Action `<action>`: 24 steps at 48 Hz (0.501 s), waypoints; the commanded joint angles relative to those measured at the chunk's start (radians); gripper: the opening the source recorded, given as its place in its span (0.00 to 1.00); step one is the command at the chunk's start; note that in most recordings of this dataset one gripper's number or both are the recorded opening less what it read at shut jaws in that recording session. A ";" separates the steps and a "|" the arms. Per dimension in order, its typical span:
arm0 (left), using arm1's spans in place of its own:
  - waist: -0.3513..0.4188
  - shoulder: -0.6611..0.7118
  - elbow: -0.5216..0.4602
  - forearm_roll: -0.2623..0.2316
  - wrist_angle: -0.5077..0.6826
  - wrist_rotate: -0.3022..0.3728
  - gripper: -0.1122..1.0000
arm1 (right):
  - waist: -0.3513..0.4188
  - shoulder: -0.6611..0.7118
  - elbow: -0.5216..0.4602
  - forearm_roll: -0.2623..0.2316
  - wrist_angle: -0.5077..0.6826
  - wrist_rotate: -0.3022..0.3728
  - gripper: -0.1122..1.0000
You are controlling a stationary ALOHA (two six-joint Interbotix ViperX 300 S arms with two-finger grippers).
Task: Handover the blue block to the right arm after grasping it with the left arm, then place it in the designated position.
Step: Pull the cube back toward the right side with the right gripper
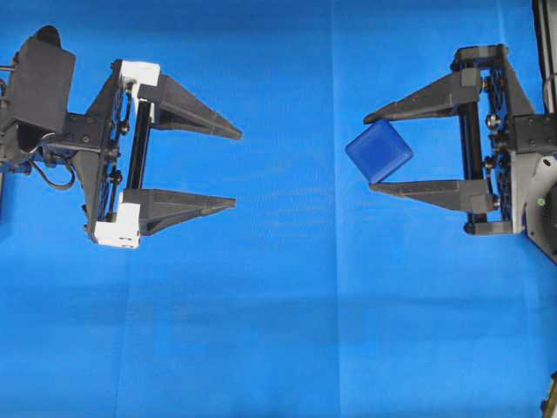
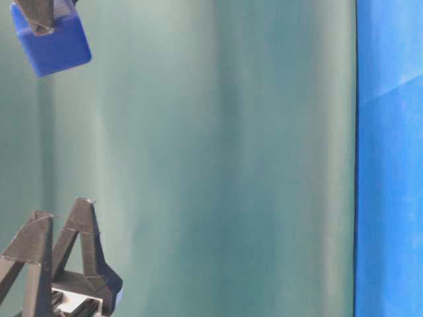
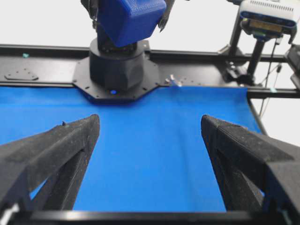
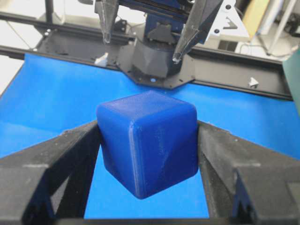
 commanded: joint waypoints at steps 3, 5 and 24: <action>-0.006 -0.009 -0.018 0.002 -0.005 -0.003 0.93 | 0.002 -0.006 -0.014 0.003 -0.002 0.002 0.53; -0.006 -0.009 -0.018 0.000 -0.005 -0.003 0.93 | 0.002 -0.006 -0.014 0.002 0.000 0.002 0.53; -0.006 -0.009 -0.018 0.002 -0.005 -0.003 0.93 | 0.002 -0.005 -0.014 0.003 0.009 0.003 0.52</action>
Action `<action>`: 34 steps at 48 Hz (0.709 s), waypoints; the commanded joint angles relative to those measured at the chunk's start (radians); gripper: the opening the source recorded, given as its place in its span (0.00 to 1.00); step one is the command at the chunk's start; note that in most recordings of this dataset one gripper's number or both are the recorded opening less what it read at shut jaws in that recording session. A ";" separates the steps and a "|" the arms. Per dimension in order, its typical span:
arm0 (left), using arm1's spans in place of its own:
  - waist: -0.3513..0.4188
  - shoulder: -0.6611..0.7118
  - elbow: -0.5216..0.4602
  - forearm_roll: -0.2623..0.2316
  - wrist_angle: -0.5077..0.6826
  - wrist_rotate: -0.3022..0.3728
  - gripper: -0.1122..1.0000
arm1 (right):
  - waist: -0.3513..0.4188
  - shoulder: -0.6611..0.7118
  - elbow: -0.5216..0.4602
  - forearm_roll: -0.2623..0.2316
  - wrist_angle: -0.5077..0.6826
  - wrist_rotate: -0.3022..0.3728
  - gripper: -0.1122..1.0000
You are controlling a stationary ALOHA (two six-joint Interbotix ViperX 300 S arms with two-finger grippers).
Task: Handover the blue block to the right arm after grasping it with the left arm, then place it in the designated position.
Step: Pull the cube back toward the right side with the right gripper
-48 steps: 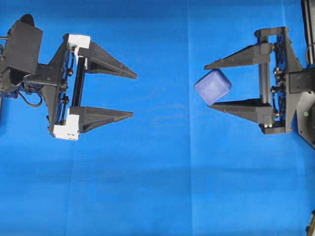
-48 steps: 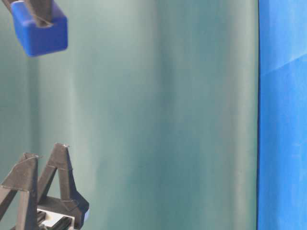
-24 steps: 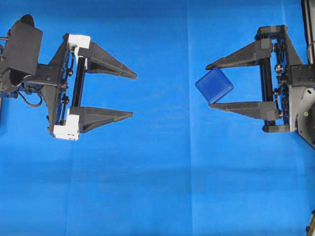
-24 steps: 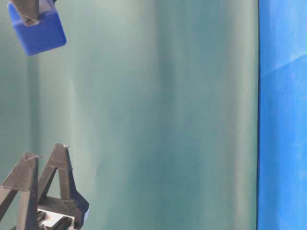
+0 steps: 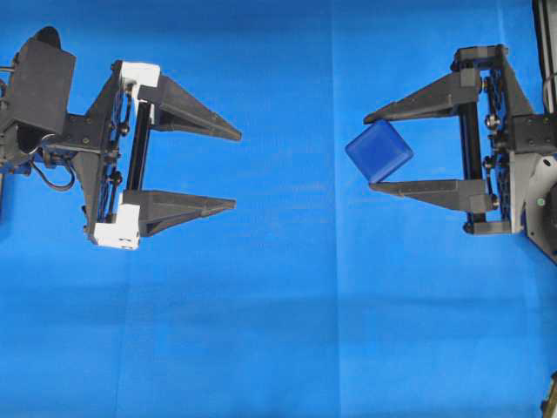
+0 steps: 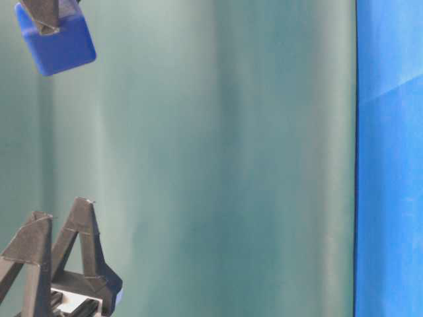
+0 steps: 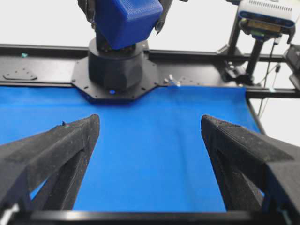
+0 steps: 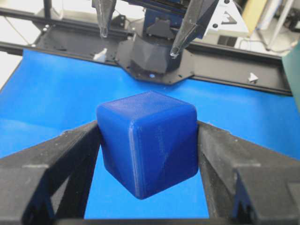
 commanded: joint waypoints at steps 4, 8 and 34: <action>-0.003 -0.009 -0.018 0.002 -0.005 0.000 0.93 | 0.000 -0.006 -0.015 0.003 -0.005 0.002 0.53; -0.003 -0.009 -0.018 0.000 -0.005 0.000 0.93 | 0.002 -0.006 -0.014 0.003 -0.003 0.002 0.53; -0.003 -0.009 -0.020 0.002 -0.005 0.002 0.93 | 0.000 -0.005 -0.017 0.005 0.012 0.002 0.52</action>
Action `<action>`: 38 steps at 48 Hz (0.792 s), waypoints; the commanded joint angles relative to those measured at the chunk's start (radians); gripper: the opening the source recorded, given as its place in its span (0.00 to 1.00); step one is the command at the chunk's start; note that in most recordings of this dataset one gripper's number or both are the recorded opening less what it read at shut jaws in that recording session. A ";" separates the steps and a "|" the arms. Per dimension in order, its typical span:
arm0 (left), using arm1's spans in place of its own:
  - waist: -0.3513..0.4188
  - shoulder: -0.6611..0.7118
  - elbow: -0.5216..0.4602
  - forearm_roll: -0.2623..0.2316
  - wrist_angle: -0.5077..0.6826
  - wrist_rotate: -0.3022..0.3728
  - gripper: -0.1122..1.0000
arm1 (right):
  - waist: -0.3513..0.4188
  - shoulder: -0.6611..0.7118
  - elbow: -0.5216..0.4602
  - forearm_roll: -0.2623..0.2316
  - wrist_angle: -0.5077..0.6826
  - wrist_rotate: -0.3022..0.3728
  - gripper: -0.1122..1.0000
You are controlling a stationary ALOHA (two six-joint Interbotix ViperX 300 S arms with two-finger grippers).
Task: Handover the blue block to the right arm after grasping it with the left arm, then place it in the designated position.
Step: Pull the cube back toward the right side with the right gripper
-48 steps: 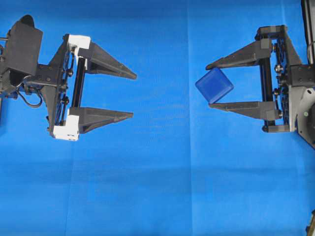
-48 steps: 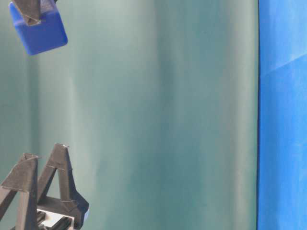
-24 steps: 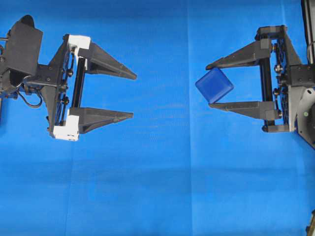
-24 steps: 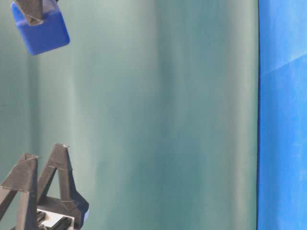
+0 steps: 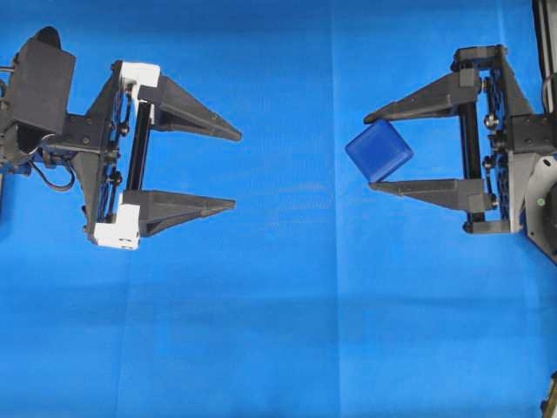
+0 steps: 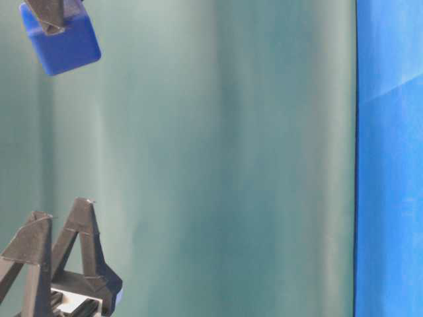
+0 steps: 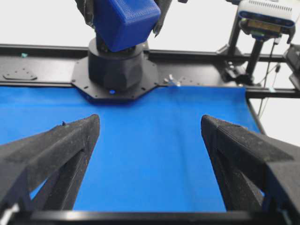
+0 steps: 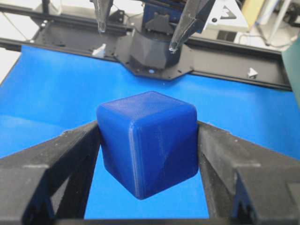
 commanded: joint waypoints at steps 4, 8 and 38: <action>-0.003 -0.009 -0.020 0.000 -0.005 0.002 0.93 | 0.002 -0.005 -0.017 0.003 -0.002 0.000 0.53; -0.003 -0.009 -0.020 0.002 -0.005 0.002 0.93 | 0.003 -0.006 -0.017 0.003 0.003 0.002 0.52; -0.003 -0.009 -0.020 0.002 -0.005 0.003 0.93 | 0.064 -0.017 -0.015 0.011 0.333 0.095 0.52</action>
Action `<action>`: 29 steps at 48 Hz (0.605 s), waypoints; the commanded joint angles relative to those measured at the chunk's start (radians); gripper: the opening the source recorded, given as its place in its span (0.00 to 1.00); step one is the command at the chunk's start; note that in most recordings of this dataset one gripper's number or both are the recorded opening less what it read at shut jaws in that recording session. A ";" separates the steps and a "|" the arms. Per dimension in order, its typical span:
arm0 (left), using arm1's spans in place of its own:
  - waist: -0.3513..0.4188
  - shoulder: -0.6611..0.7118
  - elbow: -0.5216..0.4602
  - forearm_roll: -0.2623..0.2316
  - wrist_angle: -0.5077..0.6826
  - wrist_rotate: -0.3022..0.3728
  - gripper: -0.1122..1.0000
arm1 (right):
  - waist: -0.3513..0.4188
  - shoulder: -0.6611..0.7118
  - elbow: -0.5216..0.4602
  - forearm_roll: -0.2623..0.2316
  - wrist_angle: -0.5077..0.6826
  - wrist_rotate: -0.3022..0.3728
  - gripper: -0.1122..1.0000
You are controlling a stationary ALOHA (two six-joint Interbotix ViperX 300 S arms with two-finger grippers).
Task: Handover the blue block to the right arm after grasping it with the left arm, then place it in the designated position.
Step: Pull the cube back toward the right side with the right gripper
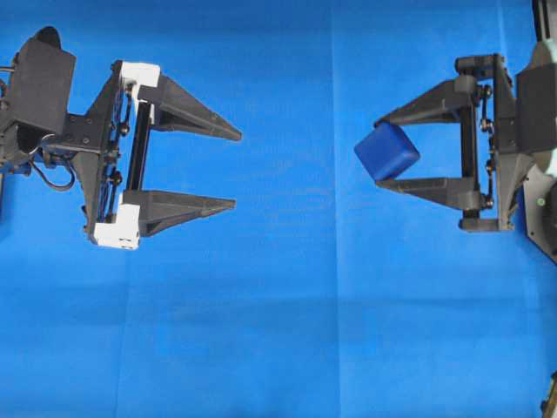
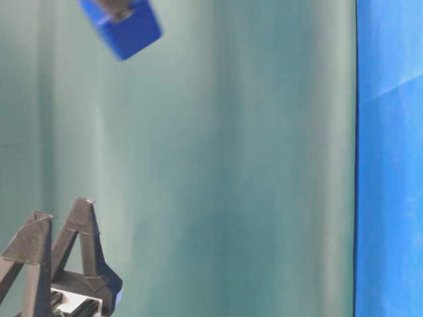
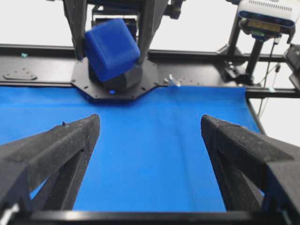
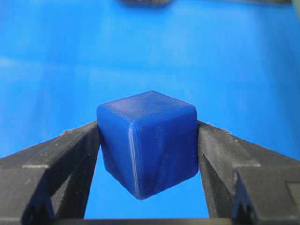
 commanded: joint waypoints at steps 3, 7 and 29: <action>-0.003 -0.009 -0.020 0.000 -0.005 0.005 0.93 | 0.028 -0.018 -0.015 0.003 0.074 0.025 0.53; -0.003 -0.009 -0.020 0.002 -0.005 0.005 0.93 | 0.029 -0.025 -0.014 0.003 0.100 0.043 0.52; -0.003 -0.009 -0.020 0.002 -0.005 0.005 0.93 | 0.029 -0.025 -0.012 0.003 0.112 0.051 0.52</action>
